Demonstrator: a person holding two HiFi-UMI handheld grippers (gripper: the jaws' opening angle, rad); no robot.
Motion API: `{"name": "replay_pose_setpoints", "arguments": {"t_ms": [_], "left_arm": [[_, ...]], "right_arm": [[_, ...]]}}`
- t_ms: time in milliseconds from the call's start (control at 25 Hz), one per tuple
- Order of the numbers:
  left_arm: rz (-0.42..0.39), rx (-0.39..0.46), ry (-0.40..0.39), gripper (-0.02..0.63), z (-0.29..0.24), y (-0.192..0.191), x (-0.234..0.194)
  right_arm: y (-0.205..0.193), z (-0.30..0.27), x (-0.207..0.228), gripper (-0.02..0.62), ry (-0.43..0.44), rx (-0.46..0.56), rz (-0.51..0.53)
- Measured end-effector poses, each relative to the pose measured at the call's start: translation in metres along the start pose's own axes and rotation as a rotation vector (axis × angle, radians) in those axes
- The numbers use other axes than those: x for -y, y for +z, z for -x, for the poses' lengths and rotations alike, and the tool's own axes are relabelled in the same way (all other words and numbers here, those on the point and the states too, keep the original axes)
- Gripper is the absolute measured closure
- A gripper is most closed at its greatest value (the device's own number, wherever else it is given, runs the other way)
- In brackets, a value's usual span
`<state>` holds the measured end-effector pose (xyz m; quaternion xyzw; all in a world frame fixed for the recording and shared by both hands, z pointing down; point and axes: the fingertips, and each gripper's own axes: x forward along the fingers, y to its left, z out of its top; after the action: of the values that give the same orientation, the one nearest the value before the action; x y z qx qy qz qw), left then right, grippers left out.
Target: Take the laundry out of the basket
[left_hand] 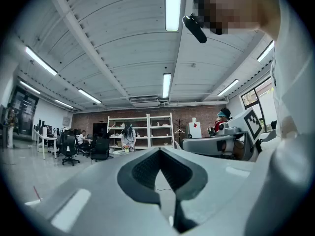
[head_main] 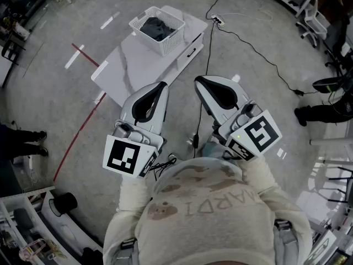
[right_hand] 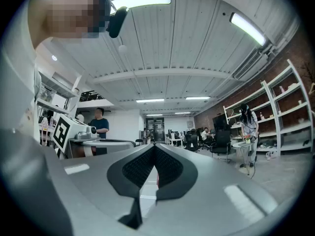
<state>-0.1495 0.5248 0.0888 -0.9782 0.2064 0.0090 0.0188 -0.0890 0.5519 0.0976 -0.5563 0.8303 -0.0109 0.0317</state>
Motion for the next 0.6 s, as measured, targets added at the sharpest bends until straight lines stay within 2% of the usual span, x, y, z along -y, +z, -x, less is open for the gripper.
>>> {"name": "replay_pose_setpoints", "arguments": {"t_ms": [440,600], "left_arm": [[0.004,0.001,0.015,0.604,-0.012,-0.002,0.011],[0.01,-0.004,0.033,0.606,-0.02,-0.003,0.009]], "right_arm": [[-0.001,0.01,0.012,0.568,0.017,-0.002,-0.005],[-0.003,0.008,0.024,0.568,0.028,0.001,-0.04]]}}
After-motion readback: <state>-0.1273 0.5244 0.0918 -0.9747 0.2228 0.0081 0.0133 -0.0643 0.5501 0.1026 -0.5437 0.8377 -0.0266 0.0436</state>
